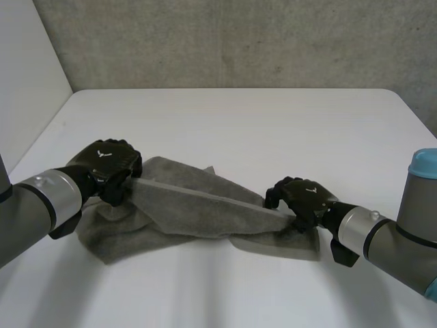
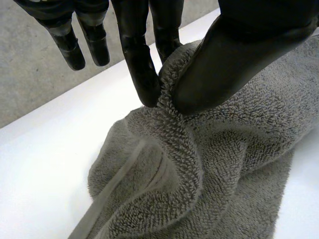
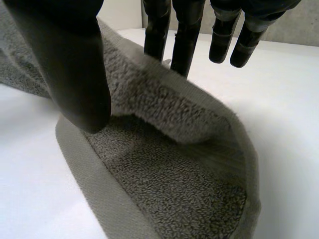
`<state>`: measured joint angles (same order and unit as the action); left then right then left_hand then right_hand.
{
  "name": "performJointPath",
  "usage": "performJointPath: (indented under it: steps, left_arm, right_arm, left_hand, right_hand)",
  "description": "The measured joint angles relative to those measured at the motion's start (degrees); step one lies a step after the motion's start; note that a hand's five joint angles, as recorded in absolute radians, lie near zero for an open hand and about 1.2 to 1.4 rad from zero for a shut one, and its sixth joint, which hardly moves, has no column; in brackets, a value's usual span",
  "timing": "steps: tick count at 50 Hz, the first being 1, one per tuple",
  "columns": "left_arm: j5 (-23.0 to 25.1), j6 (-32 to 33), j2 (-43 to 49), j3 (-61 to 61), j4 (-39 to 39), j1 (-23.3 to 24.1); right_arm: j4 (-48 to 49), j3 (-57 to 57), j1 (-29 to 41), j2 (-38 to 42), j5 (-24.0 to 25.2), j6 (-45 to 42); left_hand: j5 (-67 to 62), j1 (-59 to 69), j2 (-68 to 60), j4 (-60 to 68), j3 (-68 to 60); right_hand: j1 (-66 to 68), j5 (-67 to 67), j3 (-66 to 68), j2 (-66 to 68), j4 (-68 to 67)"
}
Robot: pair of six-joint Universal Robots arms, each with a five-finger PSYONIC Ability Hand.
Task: Fold the towel.
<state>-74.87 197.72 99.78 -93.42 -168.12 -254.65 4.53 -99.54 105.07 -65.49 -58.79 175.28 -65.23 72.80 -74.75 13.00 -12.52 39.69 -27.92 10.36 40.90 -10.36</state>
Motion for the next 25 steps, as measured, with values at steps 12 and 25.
performJointPath:
  steps: [12,25]
  left_arm:
    - [-0.04,-4.12,-0.27,2.64,-0.38,-0.34]
    - [0.18,-4.58,-0.17,0.26,0.20,-0.76]
  right_arm:
    - [0.67,0.63,1.21,1.66,0.24,0.38]
    - [-2.58,3.77,-2.40,-6.10,3.45,-3.88]
  left_hand:
    - [0.00,0.01,0.00,0.00,0.00]
    - [0.00,0.00,0.01,0.00,0.00]
  right_hand:
    - [13.92,-15.80,0.01,12.99,0.00]
    - [35.43,-38.25,0.01,32.46,0.00]
